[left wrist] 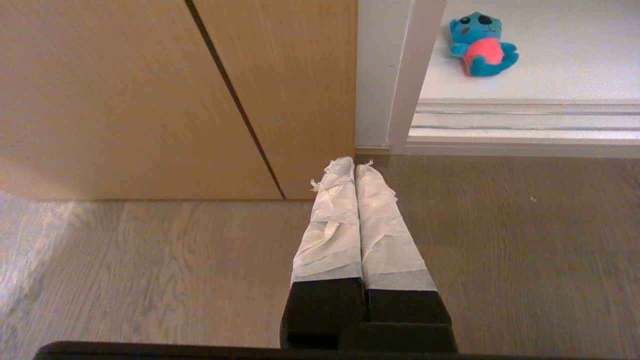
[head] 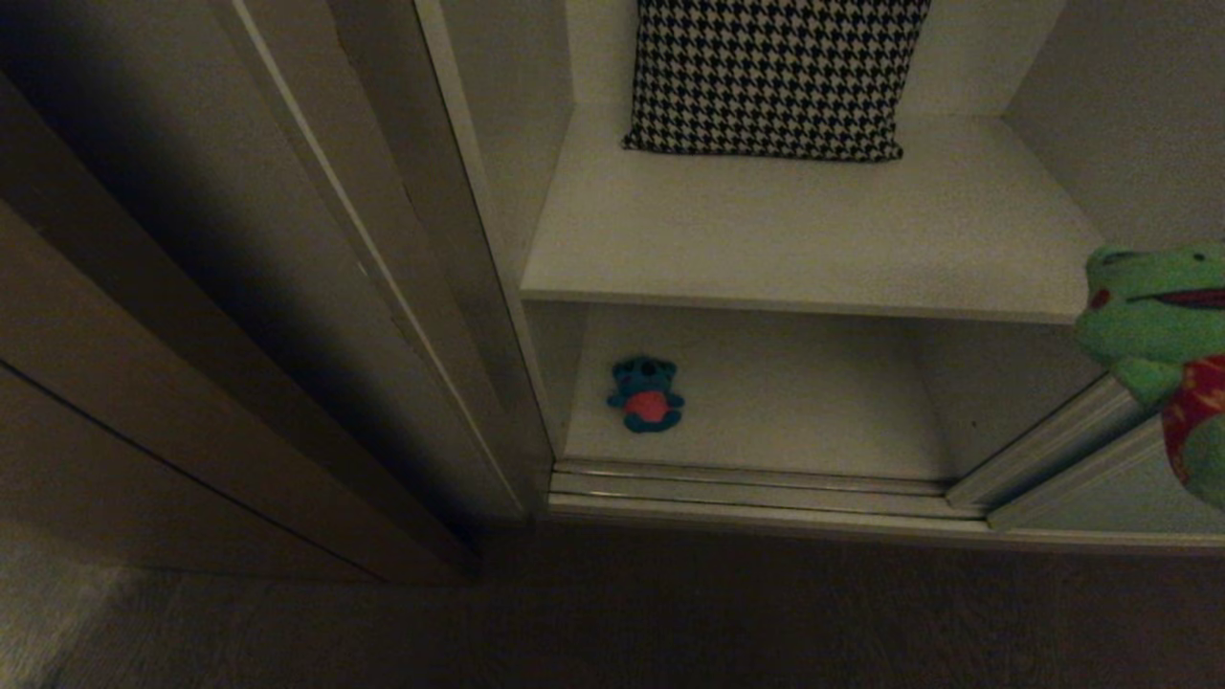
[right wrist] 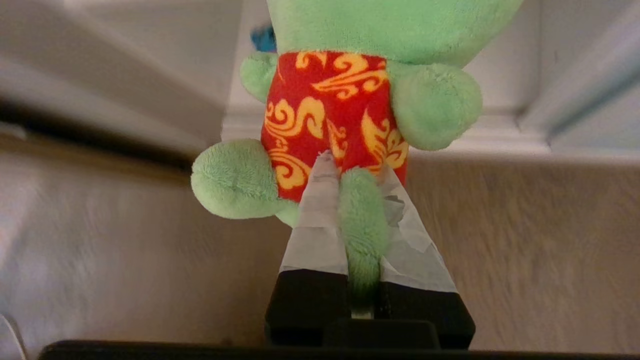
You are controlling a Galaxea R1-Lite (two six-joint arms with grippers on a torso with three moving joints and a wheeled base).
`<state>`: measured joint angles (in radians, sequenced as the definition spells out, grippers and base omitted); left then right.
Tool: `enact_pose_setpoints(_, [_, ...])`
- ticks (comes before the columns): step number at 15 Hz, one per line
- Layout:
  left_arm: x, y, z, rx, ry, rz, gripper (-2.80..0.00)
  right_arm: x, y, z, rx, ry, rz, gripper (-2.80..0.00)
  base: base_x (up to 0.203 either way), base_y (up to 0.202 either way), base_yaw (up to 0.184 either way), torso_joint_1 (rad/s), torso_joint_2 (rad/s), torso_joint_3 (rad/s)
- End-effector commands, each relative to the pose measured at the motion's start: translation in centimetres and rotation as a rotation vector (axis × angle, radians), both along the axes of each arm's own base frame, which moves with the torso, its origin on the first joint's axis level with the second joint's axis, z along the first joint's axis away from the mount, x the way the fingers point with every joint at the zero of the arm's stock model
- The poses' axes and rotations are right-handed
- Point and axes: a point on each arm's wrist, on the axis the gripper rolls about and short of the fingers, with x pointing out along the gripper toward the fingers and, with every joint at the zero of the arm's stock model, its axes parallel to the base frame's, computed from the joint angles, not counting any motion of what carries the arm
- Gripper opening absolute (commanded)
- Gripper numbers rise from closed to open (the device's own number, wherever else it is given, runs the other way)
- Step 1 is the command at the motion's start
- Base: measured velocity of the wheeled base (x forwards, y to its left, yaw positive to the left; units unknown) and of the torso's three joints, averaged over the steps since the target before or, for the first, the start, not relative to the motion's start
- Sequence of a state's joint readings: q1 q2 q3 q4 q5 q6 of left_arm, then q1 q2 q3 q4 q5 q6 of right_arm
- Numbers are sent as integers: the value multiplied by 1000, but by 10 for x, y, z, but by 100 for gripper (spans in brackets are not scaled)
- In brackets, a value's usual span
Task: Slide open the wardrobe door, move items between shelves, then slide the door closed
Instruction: Place the green doll on the lower shelf
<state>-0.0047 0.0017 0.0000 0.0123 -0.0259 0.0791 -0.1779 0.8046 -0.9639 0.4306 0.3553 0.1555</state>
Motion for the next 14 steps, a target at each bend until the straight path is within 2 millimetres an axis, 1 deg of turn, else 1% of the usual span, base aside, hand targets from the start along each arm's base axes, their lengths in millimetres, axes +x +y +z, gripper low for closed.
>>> enact_pose_setpoints(1, [0,0,0,1,1,0,-280,-54,10,-17,-47,-45,7,-280,0,0,0,0,0,0])
enact_pose_setpoints(2, [0,0,0,1,1,0,-280,-65,12,-28,-68,-34,6,-280,0,0,0,0,0,0])
enact_pose_setpoints(4, [0,0,0,1,1,0,-280,-81,14,-51,-96,-27,-3,-280,0,0,0,0,0,0])
enact_pose_setpoints(6, [0,0,0,1,1,0,-280,-91,15,-79,-103,-6,-11,-280,0,0,0,0,0,0])
enact_pose_setpoints(8, [0,0,0,1,1,0,-280,-95,16,-100,-108,11,-22,-280,0,0,0,0,0,0])
enact_pose_setpoints(10, [0,0,0,1,1,0,-280,-100,16,-109,-112,3,-24,-280,0,0,0,0,0,0])
enact_pose_setpoints(14, [0,0,0,1,1,0,-280,-98,13,-116,-120,29,-39,-280,0,0,0,0,0,0])
